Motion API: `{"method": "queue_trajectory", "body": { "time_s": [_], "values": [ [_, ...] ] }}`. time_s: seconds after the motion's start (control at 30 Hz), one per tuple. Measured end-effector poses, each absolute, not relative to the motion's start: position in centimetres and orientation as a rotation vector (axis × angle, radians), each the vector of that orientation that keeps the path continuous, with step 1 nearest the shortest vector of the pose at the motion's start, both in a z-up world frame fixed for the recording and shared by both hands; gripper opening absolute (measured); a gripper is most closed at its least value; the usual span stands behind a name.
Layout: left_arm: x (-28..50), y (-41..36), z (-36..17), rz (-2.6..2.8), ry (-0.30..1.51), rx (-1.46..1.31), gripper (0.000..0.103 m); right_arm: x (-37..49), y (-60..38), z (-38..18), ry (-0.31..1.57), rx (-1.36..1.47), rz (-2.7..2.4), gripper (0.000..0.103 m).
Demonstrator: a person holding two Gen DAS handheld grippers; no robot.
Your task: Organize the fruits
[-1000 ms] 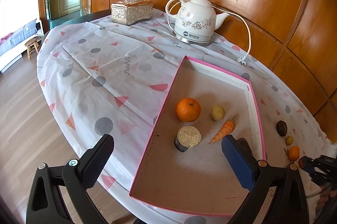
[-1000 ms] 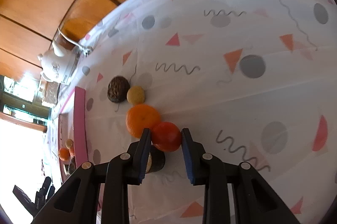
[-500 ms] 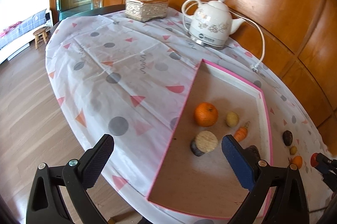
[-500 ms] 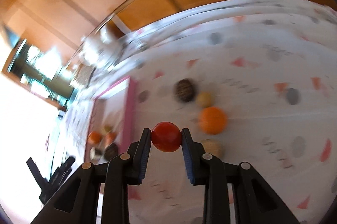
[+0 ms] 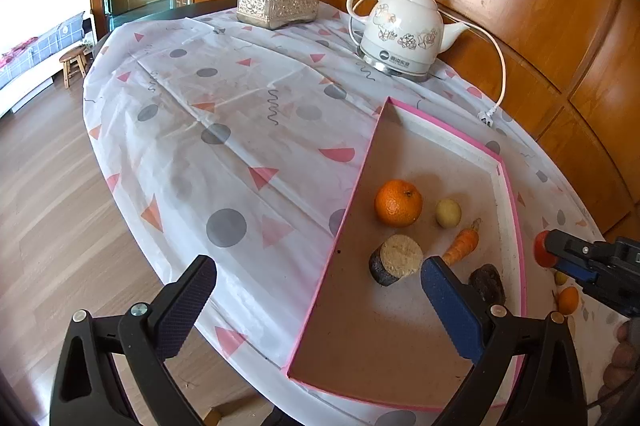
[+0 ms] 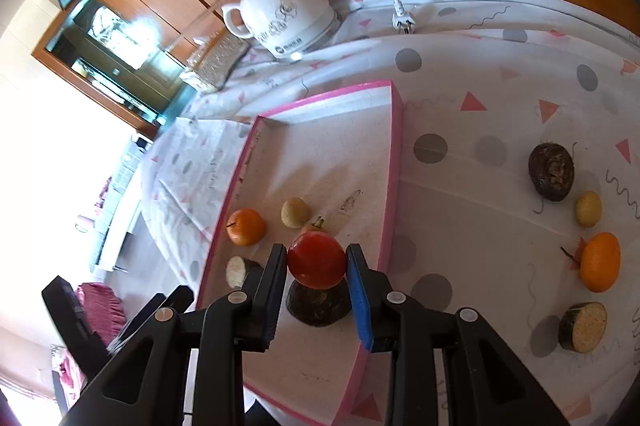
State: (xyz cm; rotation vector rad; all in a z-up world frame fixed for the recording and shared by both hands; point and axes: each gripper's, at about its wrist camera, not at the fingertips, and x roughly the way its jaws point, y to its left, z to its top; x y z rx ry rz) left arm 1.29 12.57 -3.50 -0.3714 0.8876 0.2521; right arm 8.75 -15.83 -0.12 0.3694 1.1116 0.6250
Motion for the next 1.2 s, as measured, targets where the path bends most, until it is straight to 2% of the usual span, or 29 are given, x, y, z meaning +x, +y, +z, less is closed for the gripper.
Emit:
{"method": "queue_trajectory", "body": {
  "time_s": [0.23,0.67,0.93,1.2],
  "values": [
    [1.6,12.7,-4.0,0.246,0.906,-0.386,0.103,7.8,-16.7,-0.6,1.109,0.353,0.613,0.036],
    [1.6,11.7,-3.3,0.209,0.891,-0.364,0.103,4.3,-19.9,0.3,1.049,0.152,0.518,0.036],
    [1.5,11.2,-3.1,0.19,0.886,-0.347,0.103,3.6,-24.4,1.1,1.019,0.057,0.372,0.036],
    [1.4,10.7,-2.7,0.181,0.877,-0.338,0.103,3.7,-31.0,0.9,1.027,0.094,0.206,0.036]
  ]
}}
